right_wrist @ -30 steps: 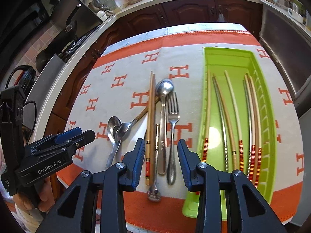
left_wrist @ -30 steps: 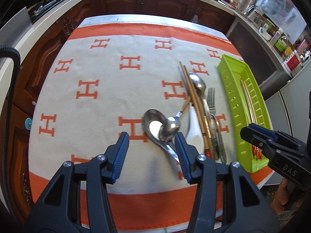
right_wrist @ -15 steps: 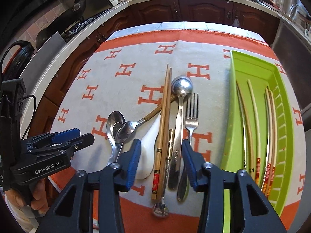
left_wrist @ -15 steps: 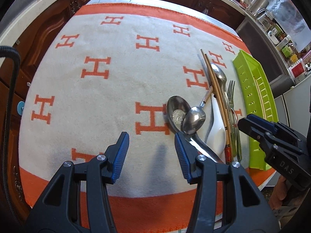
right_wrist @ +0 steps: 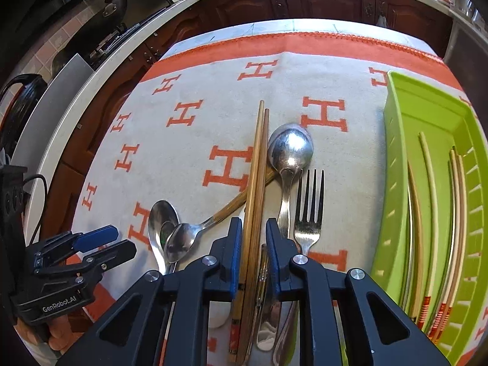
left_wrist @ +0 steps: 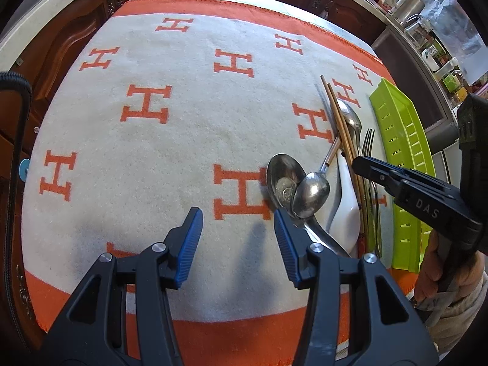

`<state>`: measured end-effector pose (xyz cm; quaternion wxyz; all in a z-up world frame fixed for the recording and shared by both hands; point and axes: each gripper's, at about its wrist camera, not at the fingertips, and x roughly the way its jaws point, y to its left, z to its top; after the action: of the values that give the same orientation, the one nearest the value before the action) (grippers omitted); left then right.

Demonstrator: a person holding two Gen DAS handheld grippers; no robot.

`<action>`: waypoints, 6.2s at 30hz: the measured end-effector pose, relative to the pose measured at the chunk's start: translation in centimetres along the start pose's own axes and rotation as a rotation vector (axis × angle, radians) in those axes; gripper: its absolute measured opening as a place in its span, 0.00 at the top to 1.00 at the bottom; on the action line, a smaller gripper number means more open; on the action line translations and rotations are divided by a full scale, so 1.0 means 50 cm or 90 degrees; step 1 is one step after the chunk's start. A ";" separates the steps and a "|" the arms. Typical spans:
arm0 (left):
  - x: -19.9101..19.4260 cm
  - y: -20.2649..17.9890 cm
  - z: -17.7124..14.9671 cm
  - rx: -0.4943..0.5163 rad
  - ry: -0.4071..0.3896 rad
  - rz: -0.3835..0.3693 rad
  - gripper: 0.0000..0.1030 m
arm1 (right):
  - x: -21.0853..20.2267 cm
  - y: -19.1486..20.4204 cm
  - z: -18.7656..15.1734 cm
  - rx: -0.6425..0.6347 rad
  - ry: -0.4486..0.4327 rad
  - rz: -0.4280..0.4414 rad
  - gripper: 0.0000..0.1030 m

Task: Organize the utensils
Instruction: 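Grasp a plain wooden chopstick with the right gripper while the left grasps another wooden chopstick, then carry both wooden chopsticks into the lime-green tray and open both grippers, then lower the right gripper onto a steel spoon and close it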

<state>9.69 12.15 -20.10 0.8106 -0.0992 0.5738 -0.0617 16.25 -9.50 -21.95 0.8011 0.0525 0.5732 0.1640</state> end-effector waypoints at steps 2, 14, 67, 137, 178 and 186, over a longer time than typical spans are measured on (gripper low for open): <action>0.002 0.001 0.002 -0.002 0.002 -0.001 0.56 | 0.014 -0.008 0.005 0.007 0.007 0.016 0.86; 0.001 -0.020 0.014 0.011 -0.001 -0.009 0.56 | 0.013 -0.008 -0.004 0.019 -0.002 0.053 0.94; 0.129 -0.207 0.154 -0.002 0.101 -0.142 0.81 | -0.148 -0.158 -0.095 0.144 -0.077 0.133 0.94; 0.079 -0.489 0.118 0.146 0.035 -0.135 0.95 | -0.247 -0.350 -0.115 0.235 -0.112 -0.002 0.82; -0.106 -0.072 -0.036 0.008 -0.062 0.004 0.60 | -0.206 0.033 -0.124 0.011 -0.043 0.045 0.66; -0.072 -0.017 -0.049 -0.014 -0.041 0.015 0.60 | -0.150 0.077 -0.097 -0.015 -0.002 0.058 0.66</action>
<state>6.18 11.88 -17.41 0.8283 -0.1029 0.5491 -0.0426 8.78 -8.79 -15.76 0.7941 0.0693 0.5672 0.2068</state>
